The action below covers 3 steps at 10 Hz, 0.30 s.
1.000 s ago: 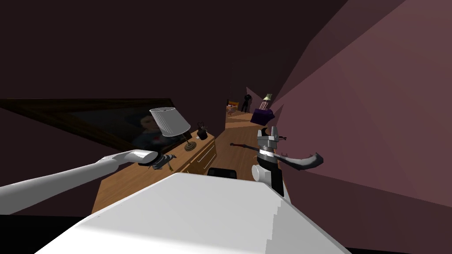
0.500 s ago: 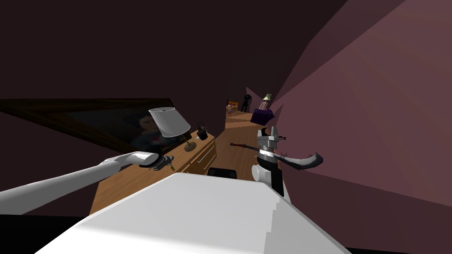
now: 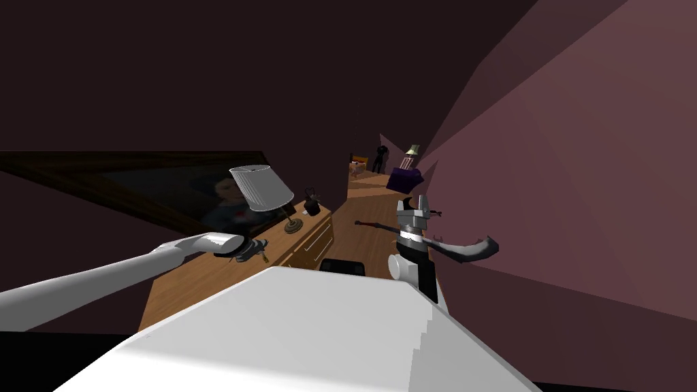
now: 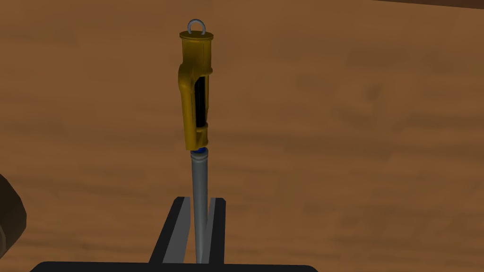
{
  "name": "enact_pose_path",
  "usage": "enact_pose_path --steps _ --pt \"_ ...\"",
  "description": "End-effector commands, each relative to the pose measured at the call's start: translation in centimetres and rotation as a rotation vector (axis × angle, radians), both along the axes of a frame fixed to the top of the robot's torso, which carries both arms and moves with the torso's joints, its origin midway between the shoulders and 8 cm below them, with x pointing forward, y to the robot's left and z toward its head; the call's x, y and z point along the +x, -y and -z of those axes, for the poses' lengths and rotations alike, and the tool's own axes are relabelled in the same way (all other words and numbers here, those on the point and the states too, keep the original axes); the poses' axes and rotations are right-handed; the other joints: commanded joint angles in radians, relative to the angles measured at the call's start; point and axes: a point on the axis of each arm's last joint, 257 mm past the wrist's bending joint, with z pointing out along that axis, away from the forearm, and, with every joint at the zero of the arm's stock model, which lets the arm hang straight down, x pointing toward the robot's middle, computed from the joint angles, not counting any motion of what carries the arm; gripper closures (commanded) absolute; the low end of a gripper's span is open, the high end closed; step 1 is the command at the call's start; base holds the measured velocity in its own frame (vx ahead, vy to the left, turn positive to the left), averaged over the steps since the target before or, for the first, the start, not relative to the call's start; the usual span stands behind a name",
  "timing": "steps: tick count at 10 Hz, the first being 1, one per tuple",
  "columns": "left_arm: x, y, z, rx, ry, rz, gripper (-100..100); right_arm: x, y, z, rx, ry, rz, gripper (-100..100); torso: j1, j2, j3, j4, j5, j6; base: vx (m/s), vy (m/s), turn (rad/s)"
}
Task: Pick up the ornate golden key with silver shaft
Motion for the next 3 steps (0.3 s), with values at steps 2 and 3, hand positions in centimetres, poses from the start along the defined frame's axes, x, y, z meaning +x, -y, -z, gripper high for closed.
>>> enact_pose_path --steps 2,3 --pt "0.32 -0.02 -0.71 0.001 0.000 0.007 100 0.00 0.00 0.00 0.000 0.000 0.000 0 -0.001 0.001 0.001 0.000 0.000 0.000 -0.018 -0.023 0.044" --pt "0.34 -0.01 -0.79 0.001 0.000 0.007 0 0.00 0.00 0.00 0.000 0.000 0.000 0 0.000 0.000 0.000 0.000 0.000 0.000 0.000 0.000 0.000"
